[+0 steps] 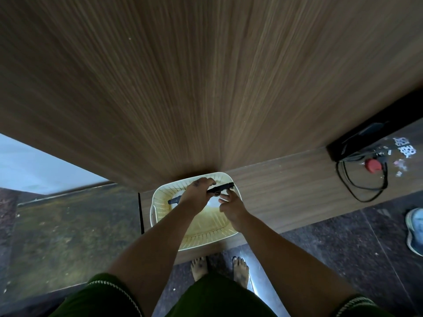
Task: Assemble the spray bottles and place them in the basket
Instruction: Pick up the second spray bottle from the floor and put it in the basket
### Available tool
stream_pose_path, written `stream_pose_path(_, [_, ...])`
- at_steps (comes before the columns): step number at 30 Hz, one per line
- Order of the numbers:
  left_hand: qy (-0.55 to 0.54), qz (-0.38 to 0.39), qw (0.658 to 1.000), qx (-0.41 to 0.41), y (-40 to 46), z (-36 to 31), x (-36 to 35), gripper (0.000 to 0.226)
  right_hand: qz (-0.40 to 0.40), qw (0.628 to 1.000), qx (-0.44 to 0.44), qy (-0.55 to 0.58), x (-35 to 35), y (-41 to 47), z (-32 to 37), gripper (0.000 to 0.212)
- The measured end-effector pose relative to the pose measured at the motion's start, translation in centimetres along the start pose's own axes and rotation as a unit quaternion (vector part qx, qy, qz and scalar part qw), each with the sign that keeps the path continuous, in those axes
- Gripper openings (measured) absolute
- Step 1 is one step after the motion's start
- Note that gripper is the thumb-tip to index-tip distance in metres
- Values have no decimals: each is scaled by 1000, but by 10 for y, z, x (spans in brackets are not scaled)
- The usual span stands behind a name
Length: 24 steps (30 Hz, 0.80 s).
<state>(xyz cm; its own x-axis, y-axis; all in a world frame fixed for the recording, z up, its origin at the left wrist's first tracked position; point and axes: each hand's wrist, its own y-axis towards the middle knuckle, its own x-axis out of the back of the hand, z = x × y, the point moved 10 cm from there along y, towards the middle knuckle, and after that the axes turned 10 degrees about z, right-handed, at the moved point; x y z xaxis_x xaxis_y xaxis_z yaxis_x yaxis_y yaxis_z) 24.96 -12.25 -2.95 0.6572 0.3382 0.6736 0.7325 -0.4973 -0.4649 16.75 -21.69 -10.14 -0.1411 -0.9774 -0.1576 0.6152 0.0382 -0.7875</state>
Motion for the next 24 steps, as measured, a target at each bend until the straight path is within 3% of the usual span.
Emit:
stream_pose_path(13, [74,-43,996,26,-24,-4,7,46,-16,996,-31,-85,10,-16,1,66])
stream_pose_path(24, [-5,-138,985,106,-104,9,23,51,-8,980,-14,-198,2,-60,15,52])
